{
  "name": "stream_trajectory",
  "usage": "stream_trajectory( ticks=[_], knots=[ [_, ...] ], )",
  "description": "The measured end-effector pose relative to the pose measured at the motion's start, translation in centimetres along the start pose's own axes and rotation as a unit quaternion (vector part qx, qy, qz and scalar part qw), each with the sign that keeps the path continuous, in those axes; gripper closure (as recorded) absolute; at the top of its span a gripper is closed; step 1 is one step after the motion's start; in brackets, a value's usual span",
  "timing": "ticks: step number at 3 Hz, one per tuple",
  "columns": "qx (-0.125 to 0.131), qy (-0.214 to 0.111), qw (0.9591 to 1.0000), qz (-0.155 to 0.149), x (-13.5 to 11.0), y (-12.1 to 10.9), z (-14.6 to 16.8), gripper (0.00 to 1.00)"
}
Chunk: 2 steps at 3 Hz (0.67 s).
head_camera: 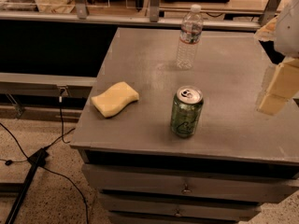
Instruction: Move water bottle near sponge
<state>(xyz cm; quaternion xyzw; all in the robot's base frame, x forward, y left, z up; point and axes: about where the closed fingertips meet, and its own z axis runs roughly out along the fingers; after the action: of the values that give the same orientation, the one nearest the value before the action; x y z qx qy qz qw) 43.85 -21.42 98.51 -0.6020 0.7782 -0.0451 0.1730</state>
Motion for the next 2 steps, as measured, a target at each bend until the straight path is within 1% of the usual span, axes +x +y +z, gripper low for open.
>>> stream_trajectory(
  ticks=[1,2],
  knots=[
    [0.000,0.000,1.0000,0.000,0.0,0.0,0.0,0.00],
    [0.023,-0.007,0.9995,0.022,-0.5,-2.0,0.1,0.00]
  ],
)
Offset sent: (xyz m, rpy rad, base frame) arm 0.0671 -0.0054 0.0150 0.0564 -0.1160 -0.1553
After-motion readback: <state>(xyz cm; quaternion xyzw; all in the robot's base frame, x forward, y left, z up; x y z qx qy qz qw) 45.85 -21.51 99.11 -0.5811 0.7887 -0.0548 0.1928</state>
